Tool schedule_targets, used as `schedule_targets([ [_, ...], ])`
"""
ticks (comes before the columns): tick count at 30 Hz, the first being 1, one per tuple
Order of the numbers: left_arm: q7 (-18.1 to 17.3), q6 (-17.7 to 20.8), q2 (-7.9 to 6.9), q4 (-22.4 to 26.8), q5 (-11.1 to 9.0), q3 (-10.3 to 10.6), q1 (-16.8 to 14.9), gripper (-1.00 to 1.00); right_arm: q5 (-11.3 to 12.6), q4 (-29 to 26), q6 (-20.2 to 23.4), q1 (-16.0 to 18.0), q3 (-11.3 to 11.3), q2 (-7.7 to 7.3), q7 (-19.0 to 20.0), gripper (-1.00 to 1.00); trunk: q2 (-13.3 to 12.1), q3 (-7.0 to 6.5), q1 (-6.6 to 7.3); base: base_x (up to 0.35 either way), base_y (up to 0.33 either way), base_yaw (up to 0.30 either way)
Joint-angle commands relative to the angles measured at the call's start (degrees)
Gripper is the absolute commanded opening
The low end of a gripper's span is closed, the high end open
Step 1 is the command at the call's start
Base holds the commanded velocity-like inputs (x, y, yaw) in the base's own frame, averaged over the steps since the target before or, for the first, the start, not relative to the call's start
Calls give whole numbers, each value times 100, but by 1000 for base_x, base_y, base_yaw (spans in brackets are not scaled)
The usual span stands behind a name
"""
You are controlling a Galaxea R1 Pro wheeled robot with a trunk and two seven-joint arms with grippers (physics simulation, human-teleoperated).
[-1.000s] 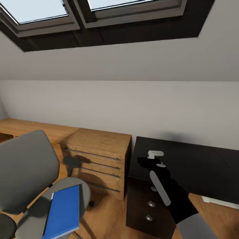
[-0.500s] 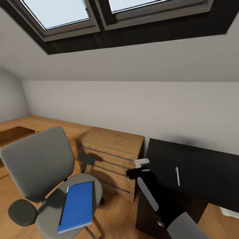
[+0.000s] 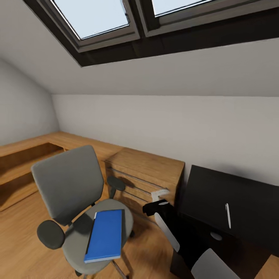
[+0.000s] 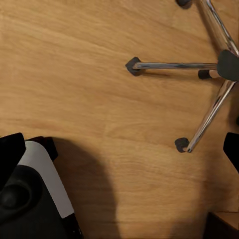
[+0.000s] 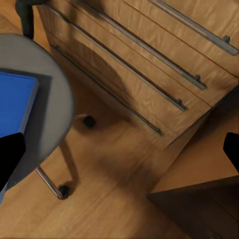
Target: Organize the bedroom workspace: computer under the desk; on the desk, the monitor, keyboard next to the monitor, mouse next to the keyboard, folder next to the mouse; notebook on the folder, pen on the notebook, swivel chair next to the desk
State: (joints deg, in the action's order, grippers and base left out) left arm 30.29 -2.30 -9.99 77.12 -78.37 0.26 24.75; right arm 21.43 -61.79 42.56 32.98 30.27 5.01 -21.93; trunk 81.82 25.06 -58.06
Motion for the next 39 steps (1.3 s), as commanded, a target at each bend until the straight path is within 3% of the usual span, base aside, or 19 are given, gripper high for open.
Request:
schedule_targets([
  [1,18,-24,-2,10,-52,3,1,100,61,-5,11,5,13,-2,-57,100,4,5,0,0,0,275],
  [19,64,-4,4,27,-55,19,-38,100,76,130,7,39,10,5,-57,100,4,4,0,0,0,277],
  [29,-19,226,-55,57,-93,-25,-67,100,126,1054,-153,503,-16,44,196,100,4,4,0,0,0,279],
  [39,-272,282,-69,-87,-76,-34,-90,100,124,1965,-555,798,-20,255,586,100,4,4,0,0,0,279],
])
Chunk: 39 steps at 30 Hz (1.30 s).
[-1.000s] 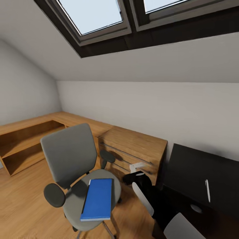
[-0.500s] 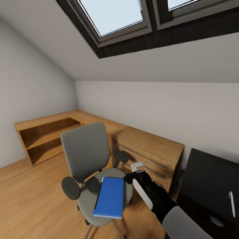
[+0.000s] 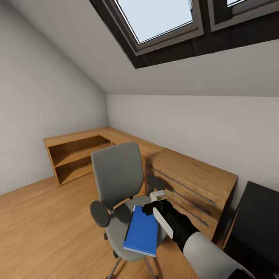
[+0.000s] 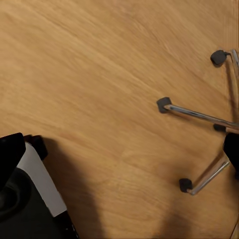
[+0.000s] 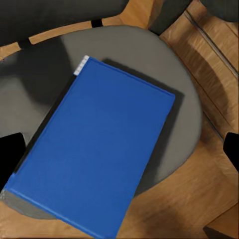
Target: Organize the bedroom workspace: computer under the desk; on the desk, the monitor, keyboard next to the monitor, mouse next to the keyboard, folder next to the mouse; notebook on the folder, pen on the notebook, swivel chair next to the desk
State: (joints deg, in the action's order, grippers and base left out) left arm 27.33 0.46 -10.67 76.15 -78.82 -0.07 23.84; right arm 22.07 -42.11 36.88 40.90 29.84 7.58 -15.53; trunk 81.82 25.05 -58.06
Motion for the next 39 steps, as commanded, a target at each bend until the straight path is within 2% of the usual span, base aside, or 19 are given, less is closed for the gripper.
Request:
schedule_targets([
  [1,2,5,1,-24,-30,-1,0,100,60,82,-28,29,23,23,-43,100,4,5,0,7,0,261],
  [8,-74,0,22,-189,-18,5,-2,100,65,493,-384,119,22,111,-2,100,4,5,0,128,93,114],
  [19,-79,-7,29,-227,-7,26,-2,100,73,651,-435,183,18,136,6,100,4,5,0,260,152,16],
  [23,-88,-12,41,-257,-64,1,-2,100,106,1173,-437,452,4,149,24,100,4,5,0,165,35,1],
  [25,-76,-10,64,-273,-137,-115,-2,100,234,1467,-449,592,-1,159,197,100,4,5,0,55,12,0],
  [29,-41,-1,92,-266,-210,-235,-1,100,350,1698,-433,732,-3,164,493,100,164,77,-88,21,4,0],
  [39,-32,63,91,-247,-224,-264,-2,100,376,1989,-441,891,-4,165,582,100,565,257,-308,3,1,0],
])
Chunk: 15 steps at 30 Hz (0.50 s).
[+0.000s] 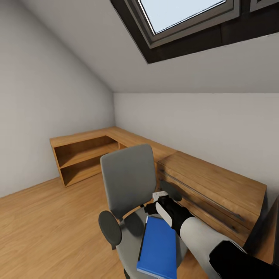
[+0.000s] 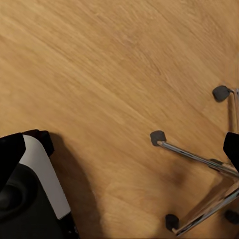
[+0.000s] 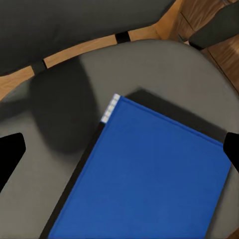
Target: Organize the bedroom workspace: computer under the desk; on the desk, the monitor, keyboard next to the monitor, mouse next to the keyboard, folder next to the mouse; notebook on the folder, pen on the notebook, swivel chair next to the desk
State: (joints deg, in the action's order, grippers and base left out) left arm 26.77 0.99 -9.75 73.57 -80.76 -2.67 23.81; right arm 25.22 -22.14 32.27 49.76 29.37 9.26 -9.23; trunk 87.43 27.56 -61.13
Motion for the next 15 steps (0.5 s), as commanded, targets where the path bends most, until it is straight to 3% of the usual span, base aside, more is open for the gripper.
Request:
schedule_targets([
  [1,22,9,-2,10,-32,-8,1,100,56,1,28,12,45,-7,-40,100,45,24,-23,0,0,0],
  [9,-29,23,-28,26,-44,-21,1,100,-21,-50,-13,30,100,-68,563,100,366,167,-199,0,0,0],
  [15,-31,24,-52,9,-45,-29,1,100,-74,-427,-25,-24,105,-106,688,100,606,275,-330,0,0,0],
])
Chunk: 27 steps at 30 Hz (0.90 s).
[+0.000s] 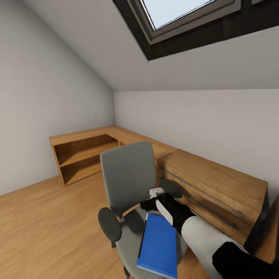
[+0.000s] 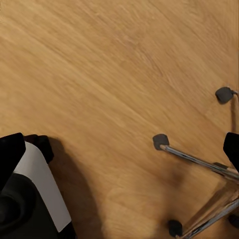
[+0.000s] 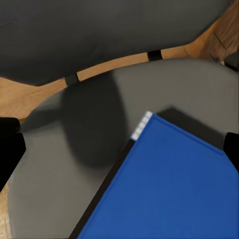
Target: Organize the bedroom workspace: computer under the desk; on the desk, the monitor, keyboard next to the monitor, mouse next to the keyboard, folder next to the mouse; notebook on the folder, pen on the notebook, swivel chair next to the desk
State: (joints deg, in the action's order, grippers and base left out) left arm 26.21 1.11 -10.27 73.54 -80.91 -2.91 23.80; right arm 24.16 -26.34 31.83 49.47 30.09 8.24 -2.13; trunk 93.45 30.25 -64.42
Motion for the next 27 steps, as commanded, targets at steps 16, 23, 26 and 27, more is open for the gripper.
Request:
schedule_targets([
  [16,-225,4,-11,20,-21,0,1,100,-18,-612,28,-56,40,-242,18,100,646,293,-352,0,0,0],
  [23,-304,3,-23,20,-19,1,1,100,-31,-608,34,-53,41,-258,19,100,927,419,-506,0,0,0],
  [26,-311,3,-21,11,-16,-2,1,100,-33,-605,41,-52,41,-268,19,100,1047,472,-572,0,0,0],
  [27,-312,3,-19,7,-15,-3,1,100,-33,-604,43,-52,41,-270,19,100,1087,490,-594,0,0,0],
])
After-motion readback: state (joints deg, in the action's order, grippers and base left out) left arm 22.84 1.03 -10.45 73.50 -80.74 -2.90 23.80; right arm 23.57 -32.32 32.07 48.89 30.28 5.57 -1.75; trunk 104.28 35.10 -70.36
